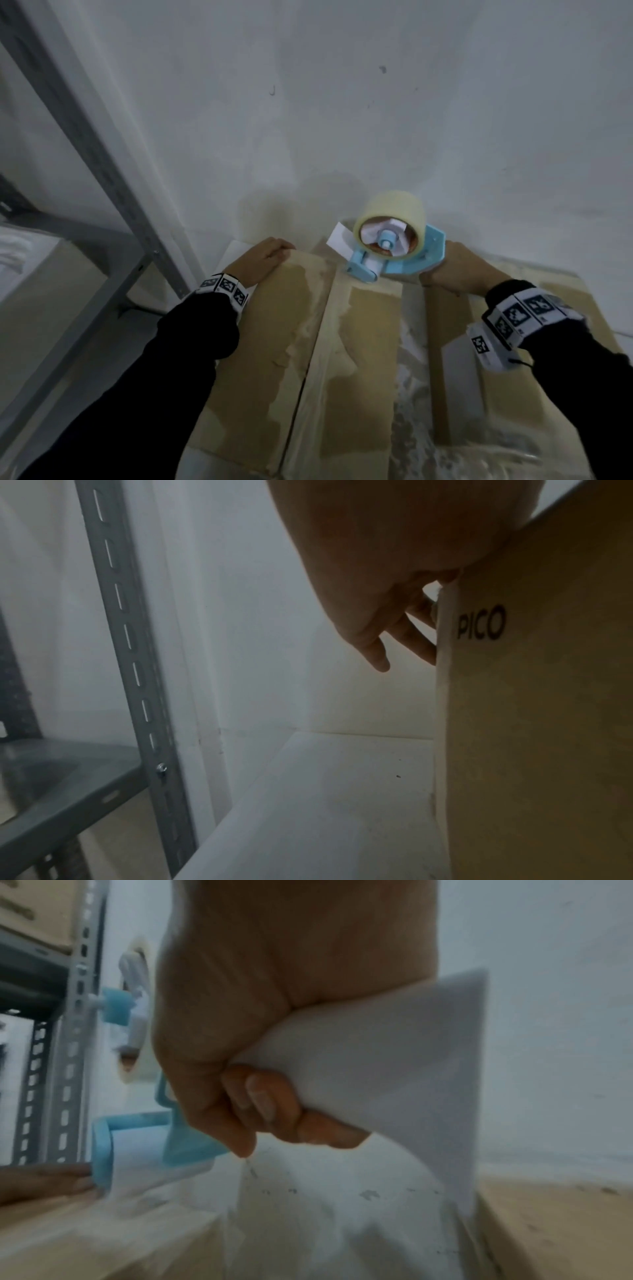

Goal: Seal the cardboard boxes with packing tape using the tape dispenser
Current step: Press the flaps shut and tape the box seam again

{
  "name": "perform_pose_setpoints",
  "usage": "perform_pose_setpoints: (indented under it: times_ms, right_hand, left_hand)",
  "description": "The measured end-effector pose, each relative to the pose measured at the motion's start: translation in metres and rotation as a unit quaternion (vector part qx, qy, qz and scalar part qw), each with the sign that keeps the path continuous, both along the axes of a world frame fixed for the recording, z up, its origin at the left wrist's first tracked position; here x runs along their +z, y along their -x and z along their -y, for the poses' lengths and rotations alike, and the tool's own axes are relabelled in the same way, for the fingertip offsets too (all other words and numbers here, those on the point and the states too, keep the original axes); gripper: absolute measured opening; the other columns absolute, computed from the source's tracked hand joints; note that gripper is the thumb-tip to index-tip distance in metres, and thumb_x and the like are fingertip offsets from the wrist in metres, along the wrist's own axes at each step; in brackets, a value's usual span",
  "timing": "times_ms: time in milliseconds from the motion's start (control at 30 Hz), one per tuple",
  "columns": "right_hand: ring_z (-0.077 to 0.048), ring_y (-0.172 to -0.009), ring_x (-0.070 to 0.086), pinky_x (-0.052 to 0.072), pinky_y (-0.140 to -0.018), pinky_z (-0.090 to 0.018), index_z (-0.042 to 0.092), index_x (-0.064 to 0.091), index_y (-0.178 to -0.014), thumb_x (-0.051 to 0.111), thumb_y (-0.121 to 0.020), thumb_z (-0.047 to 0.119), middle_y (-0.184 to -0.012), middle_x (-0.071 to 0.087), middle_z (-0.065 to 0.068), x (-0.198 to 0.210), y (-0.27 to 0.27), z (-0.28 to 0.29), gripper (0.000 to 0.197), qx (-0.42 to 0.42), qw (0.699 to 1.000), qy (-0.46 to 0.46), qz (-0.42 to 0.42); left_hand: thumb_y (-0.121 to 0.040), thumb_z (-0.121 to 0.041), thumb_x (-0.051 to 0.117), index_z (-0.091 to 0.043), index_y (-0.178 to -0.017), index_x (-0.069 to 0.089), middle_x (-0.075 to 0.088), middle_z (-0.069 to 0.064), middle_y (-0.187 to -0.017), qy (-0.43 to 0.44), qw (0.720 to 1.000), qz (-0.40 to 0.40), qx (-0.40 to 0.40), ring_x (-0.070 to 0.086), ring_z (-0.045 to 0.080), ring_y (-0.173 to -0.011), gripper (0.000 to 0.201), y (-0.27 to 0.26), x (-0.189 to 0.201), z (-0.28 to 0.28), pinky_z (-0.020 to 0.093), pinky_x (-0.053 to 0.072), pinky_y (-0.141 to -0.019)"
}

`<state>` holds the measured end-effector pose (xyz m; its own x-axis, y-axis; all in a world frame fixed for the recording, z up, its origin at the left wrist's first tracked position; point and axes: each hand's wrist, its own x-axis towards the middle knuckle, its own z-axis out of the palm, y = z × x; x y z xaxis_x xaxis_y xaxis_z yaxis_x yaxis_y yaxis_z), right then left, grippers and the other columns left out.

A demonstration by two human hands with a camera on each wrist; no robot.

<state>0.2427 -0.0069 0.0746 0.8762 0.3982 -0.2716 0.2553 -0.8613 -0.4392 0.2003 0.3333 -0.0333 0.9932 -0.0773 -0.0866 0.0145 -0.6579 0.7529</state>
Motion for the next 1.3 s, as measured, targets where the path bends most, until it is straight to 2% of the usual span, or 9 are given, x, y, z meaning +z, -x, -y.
perform_pose_setpoints:
  times_ms: [100,267,467,600,700,833,967,1133,1300]
  right_hand:
    - [-0.003,-0.03,0.041,0.032,-0.035,-0.013,-0.001,0.06,-0.081,0.063,-0.083,0.008,-0.058,0.054,-0.002,-0.006,-0.001,0.024,0.01,-0.027,0.999,0.037,0.002]
    - [-0.003,-0.061,0.05,0.034,-0.052,-0.014,0.017,0.061,-0.091,0.068,-0.084,0.013,-0.087,0.058,0.004,-0.006,0.008,0.032,0.011,0.003,0.999,0.038,0.036]
    - [-0.017,-0.045,0.046,0.033,-0.035,-0.016,0.018,0.045,-0.06,0.058,-0.079,0.008,-0.055,0.05,0.0,-0.003,0.009,0.025,0.026,-0.046,0.996,0.069,0.016]
    - [-0.019,-0.043,0.045,0.036,-0.039,-0.024,0.009,0.06,-0.076,0.066,-0.079,0.017,-0.065,0.06,-0.007,-0.007,0.019,0.028,0.011,-0.086,0.996,0.03,0.014]
    - [-0.018,-0.041,0.044,0.037,-0.04,-0.023,0.009,0.064,-0.09,0.072,-0.078,0.026,-0.077,0.067,-0.01,-0.008,0.024,0.029,0.022,-0.107,0.994,-0.009,0.012]
    - [-0.016,-0.043,0.047,0.036,-0.035,-0.02,0.015,0.058,-0.075,0.067,-0.077,0.02,-0.069,0.062,-0.006,-0.003,0.03,0.031,0.01,-0.105,0.994,0.016,0.015]
    - [-0.017,-0.043,0.049,0.037,-0.038,-0.023,0.008,0.061,-0.086,0.066,-0.078,0.021,-0.076,0.065,-0.009,-0.005,0.035,0.041,0.015,-0.101,0.994,0.027,0.017]
    - [-0.023,-0.045,0.042,0.034,-0.042,-0.025,0.002,0.057,-0.083,0.06,-0.076,0.006,-0.066,0.057,-0.013,-0.006,0.046,0.056,0.008,-0.108,0.994,-0.031,-0.009]
    - [-0.024,-0.043,0.043,0.036,-0.042,-0.026,-0.004,0.059,-0.086,0.061,-0.079,0.008,-0.056,0.053,-0.009,-0.008,0.046,0.067,0.014,-0.097,0.995,-0.032,-0.013]
  left_hand:
    - [-0.1,-0.02,0.039,-0.011,-0.123,0.054,0.052,0.01,-0.122,-0.005,1.0,0.0,0.008,0.046,0.014,-0.111,0.029,-0.001,0.001,0.001,0.022,0.031,-0.094]
    - [-0.101,-0.022,0.036,-0.012,-0.126,0.052,0.05,0.011,-0.125,-0.081,0.996,-0.029,-0.015,0.047,0.024,-0.119,0.032,-0.006,0.012,0.006,0.026,0.031,-0.097]
    - [-0.1,-0.027,0.036,-0.014,-0.145,0.033,0.034,0.011,-0.145,-0.174,0.984,-0.007,-0.026,0.04,0.025,-0.13,0.046,-0.001,0.043,0.016,0.031,0.029,-0.108]
    - [-0.094,-0.04,0.045,-0.009,-0.141,0.038,0.032,0.01,-0.147,-0.247,0.963,0.027,-0.104,0.037,0.025,-0.134,0.057,-0.002,0.057,0.065,0.036,0.028,-0.112]
    - [-0.09,-0.058,0.041,-0.021,-0.145,0.025,0.024,0.005,-0.153,-0.317,0.94,-0.033,-0.122,0.023,0.024,-0.141,0.068,0.009,0.043,0.11,0.047,0.019,-0.114]
    - [-0.07,-0.087,0.025,-0.041,-0.146,0.005,0.001,-0.012,-0.158,-0.342,0.934,-0.075,-0.074,-0.004,0.014,-0.146,0.092,0.017,0.025,0.122,0.067,0.002,-0.109]
    - [-0.072,-0.086,0.024,-0.051,-0.142,0.004,0.002,-0.019,-0.156,-0.374,0.919,-0.098,-0.073,-0.007,0.007,-0.145,0.081,0.014,0.028,0.119,0.075,0.0,-0.102]
    - [-0.069,-0.088,0.021,-0.055,-0.139,0.008,0.009,-0.018,-0.154,-0.37,0.922,-0.091,-0.068,-0.005,0.008,-0.145,0.078,0.016,0.024,0.122,0.077,0.0,-0.1]
    - [-0.073,-0.085,0.025,-0.055,-0.139,0.009,0.01,-0.014,-0.154,-0.37,0.921,-0.101,-0.068,-0.005,0.01,-0.145,0.075,0.019,0.031,0.127,0.076,-0.001,-0.101]
